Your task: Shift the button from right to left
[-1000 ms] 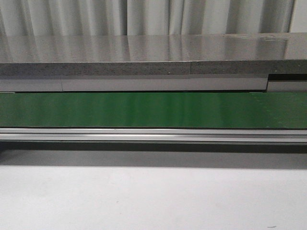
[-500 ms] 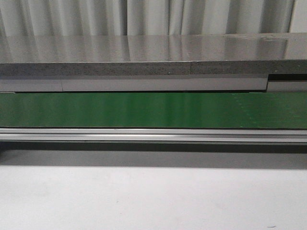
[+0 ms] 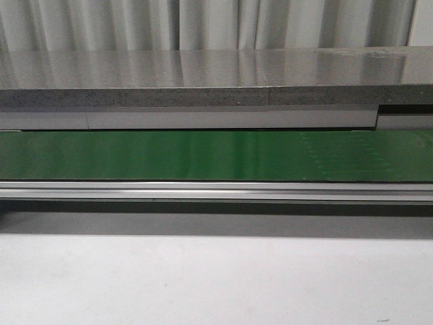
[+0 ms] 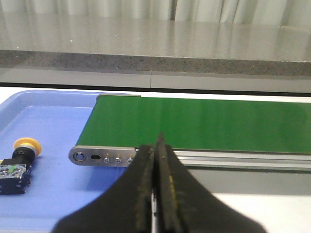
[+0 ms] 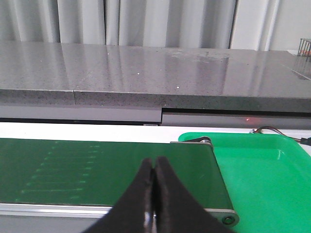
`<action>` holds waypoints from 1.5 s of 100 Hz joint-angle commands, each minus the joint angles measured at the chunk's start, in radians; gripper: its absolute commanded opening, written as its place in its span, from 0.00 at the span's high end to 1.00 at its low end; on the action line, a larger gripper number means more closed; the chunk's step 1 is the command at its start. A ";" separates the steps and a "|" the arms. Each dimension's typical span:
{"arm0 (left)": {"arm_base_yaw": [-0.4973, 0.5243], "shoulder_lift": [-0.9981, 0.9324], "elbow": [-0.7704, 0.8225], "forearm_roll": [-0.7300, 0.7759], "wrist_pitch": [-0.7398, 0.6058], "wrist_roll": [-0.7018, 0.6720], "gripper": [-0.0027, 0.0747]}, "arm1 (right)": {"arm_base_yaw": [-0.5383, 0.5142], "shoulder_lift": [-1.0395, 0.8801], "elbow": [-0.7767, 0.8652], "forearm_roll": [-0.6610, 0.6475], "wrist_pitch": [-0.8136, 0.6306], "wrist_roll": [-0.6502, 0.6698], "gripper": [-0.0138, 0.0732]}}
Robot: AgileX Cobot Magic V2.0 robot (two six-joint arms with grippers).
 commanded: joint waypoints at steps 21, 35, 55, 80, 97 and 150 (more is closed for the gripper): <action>0.000 -0.032 0.044 0.000 -0.073 -0.010 0.99 | -0.002 0.002 -0.027 0.005 -0.078 -0.008 0.92; 0.000 -0.032 0.044 0.000 -0.073 -0.010 0.99 | -0.003 0.002 -0.026 0.005 -0.097 -0.008 0.92; 0.000 -0.032 0.044 0.000 -0.073 -0.010 0.99 | 0.012 0.021 0.074 -0.018 -0.255 0.014 0.92; 0.000 -0.032 0.044 0.000 -0.073 -0.010 0.99 | 0.015 0.037 0.141 -0.170 -0.348 0.142 0.92; 0.000 -0.032 0.044 0.000 -0.073 -0.010 0.99 | 0.050 0.025 0.214 -0.161 -0.372 0.143 0.92; 0.000 -0.032 0.044 0.000 -0.073 -0.010 0.99 | 0.076 -0.016 0.210 -0.159 -0.263 0.142 0.92</action>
